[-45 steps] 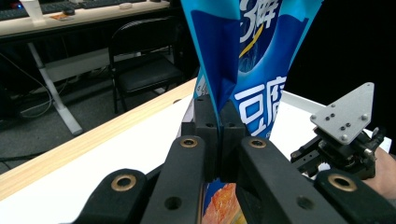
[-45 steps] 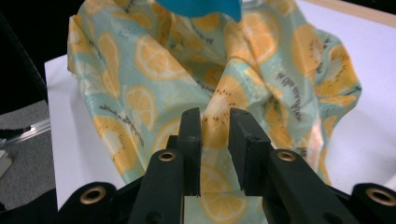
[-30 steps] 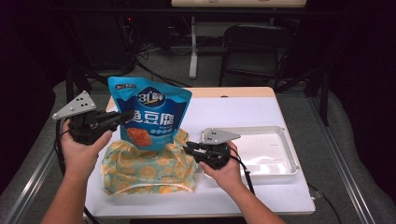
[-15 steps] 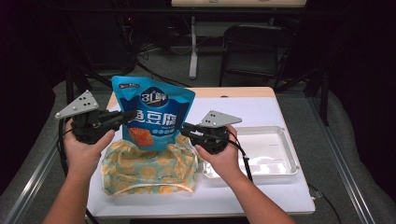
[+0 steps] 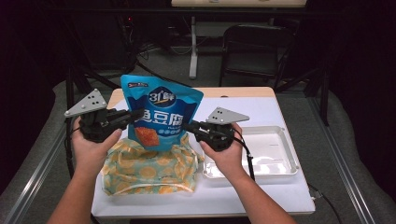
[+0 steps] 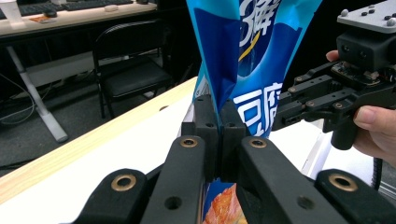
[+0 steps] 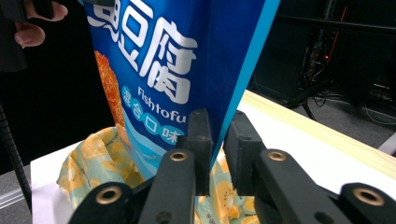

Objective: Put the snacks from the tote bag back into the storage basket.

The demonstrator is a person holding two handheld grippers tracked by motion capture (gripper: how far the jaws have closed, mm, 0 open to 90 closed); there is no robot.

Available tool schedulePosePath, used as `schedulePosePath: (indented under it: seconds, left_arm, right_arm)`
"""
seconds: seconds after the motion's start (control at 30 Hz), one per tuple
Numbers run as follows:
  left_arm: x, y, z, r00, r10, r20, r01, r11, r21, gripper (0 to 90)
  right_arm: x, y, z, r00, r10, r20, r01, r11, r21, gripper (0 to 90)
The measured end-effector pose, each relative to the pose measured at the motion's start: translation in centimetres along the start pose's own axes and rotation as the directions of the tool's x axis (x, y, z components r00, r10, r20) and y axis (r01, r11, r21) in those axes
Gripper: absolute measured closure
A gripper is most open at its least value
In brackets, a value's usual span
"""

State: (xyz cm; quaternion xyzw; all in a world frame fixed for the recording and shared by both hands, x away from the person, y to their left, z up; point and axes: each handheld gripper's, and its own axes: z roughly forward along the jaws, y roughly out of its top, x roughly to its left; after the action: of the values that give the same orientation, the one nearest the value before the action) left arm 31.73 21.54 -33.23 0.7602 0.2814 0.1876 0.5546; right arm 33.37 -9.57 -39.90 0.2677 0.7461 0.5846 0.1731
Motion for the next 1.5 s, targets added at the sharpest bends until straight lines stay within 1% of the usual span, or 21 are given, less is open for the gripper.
schedulePosePath:
  seconds: [0.13,0.27,0.47,0.67,0.97,1.17,1.2,1.3,1.5]
  left_arm:
    - [-0.1,0.0,0.5,1.0000,-0.001,0.002,0.001,1.0000,0.004,89.8]
    - [-0.3,0.0,0.9,1.0000,0.000,-0.008,0.000,1.0000,0.004,89.6]
    - [-0.5,0.1,1.3,0.9999,0.007,-0.013,-0.007,1.0000,0.006,88.8]
    - [-0.7,0.3,1.9,0.9999,0.014,-0.007,-0.014,0.9999,0.007,88.4]
    - [-1.0,0.5,3.4,0.9998,0.013,0.014,-0.013,0.9999,-0.003,88.4]
    - [-1.4,0.8,4.6,0.9996,0.018,0.023,-0.018,0.9998,-0.006,88.3]
    - [-1.5,0.8,4.8,0.9995,0.018,0.026,-0.017,0.9998,-0.007,88.3]
    - [-1.7,1.0,5.4,0.9991,0.026,0.033,-0.026,0.9996,-0.007,88.3]
    - [-2.1,1.0,6.7,0.9984,0.028,0.049,-0.028,0.9996,-0.005,88.2]
  right_arm:
    - [-0.3,-0.2,-0.3,1.0000,0.005,-0.001,-0.005,1.000,0.003,90.0]
    - [-0.4,-0.2,-0.4,0.9999,-0.006,0.015,0.006,1.000,0.009,90.0]
    - [-0.6,-0.1,-0.9,0.9995,-0.002,0.031,0.003,1.000,-0.010,90.0]
    - [-1.0,0.0,-1.4,0.9989,0.005,0.046,-0.004,1.000,-0.026,90.0]
    - [-1.6,0.0,-2.5,0.9964,-0.011,0.084,0.012,1.000,-0.015,90.0]
    - [-2.2,-0.2,-3.3,0.9944,-0.003,0.106,0.005,1.000,-0.021,90.0]
    - [-2.3,-0.2,-3.5,0.9943,-0.008,0.107,0.009,1.000,-0.012,90.0]
    - [-2.6,-0.3,-4.0,0.9928,-0.007,0.120,0.010,1.000,-0.023,90.0]
    - [-3.3,-0.7,-4.9,0.9898,-0.001,0.143,0.003,1.000,-0.014,90.0]
